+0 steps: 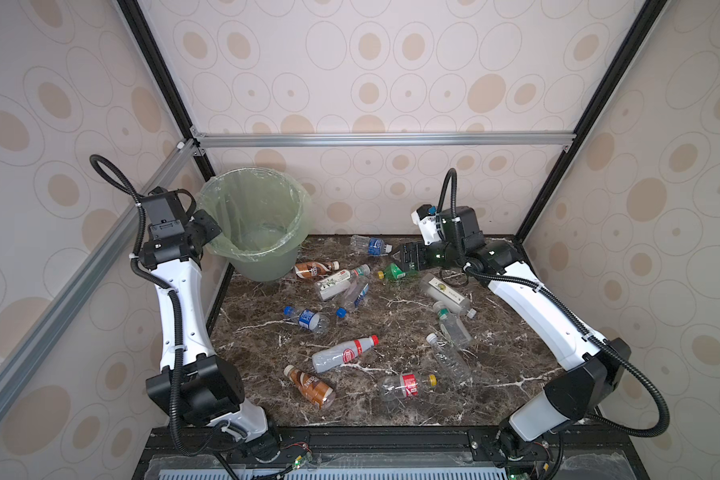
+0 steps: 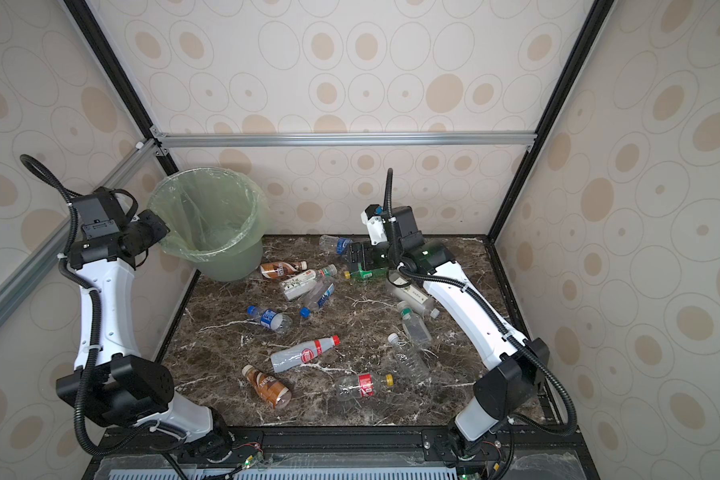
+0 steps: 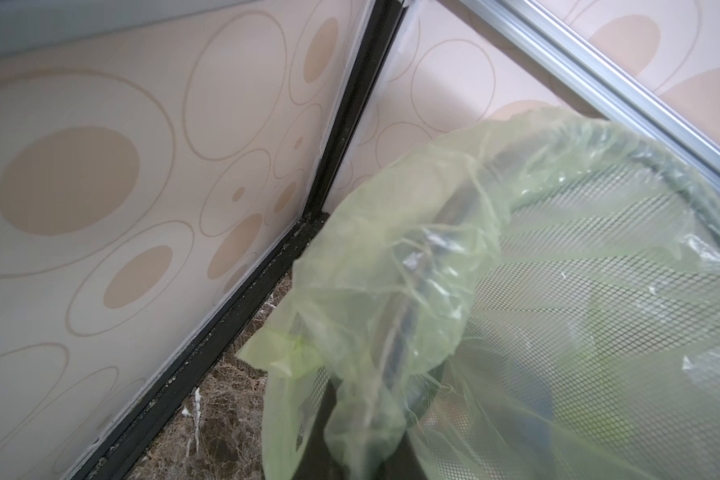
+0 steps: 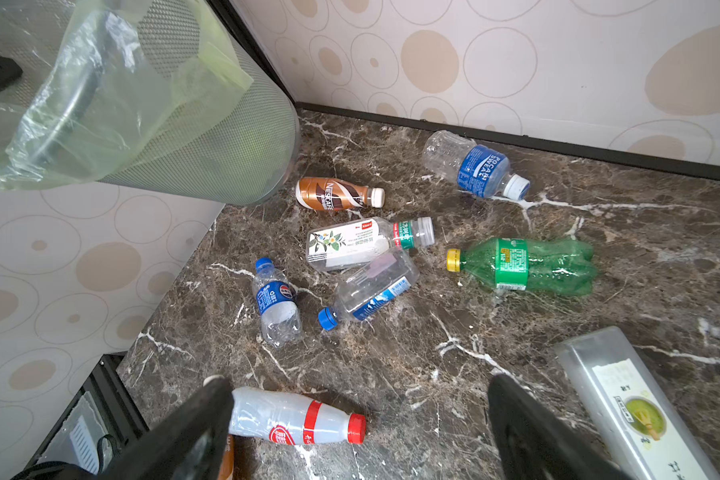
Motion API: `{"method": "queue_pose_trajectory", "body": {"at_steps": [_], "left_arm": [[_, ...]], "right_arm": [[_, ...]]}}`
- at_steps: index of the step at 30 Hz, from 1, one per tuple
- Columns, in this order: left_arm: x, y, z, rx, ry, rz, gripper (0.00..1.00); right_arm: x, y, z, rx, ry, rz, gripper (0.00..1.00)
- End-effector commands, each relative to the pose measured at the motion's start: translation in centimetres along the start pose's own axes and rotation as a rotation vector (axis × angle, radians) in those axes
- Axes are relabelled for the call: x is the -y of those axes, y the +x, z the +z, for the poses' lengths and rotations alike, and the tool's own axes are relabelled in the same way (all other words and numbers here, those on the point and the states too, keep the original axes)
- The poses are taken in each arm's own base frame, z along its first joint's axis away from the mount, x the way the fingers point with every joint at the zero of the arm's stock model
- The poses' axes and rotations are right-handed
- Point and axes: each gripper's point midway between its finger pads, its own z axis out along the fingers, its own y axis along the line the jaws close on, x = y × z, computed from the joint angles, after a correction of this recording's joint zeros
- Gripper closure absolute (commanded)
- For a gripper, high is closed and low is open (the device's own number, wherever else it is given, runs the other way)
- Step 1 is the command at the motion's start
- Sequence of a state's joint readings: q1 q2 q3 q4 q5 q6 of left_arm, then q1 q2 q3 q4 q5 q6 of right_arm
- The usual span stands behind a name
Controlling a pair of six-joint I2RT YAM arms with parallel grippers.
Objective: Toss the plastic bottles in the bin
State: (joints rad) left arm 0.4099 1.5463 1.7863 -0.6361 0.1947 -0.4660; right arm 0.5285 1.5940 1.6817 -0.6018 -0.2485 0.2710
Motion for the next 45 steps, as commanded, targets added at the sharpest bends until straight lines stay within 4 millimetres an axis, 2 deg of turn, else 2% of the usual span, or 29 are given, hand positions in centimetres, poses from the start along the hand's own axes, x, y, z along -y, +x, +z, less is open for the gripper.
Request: {"method": "queue_pose_trajectory", "body": {"at_steps": [1, 16, 21, 33, 45], "left_arm": [[2.1, -5.1, -3.8, 0.200, 0.077, -0.002, 1.00], [-0.3, -3.3, -1.7, 0.182, -0.008, 0.016, 1.00], [-0.5, -3.4, -1.4, 0.184, -0.017, 0.026, 1.00], [-1.4, -1.6, 0.0, 0.147, -0.030, 0.017, 1.00], [-2.4, 0.3, 2.0, 0.074, -0.058, 0.024, 1.00]], "right_arm": [[-0.3, 0.4, 0.8, -0.006, -0.002, -0.015, 0.01], [-1.3, 1.0, 1.5, -0.023, -0.011, -0.047, 0.01], [-1.7, 1.4, 1.7, -0.031, -0.015, -0.049, 0.01], [-3.5, 1.3, 2.2, -0.025, -0.038, -0.083, 0.01], [-3.4, 1.8, 2.3, -0.034, -0.020, -0.078, 0.01]]}}
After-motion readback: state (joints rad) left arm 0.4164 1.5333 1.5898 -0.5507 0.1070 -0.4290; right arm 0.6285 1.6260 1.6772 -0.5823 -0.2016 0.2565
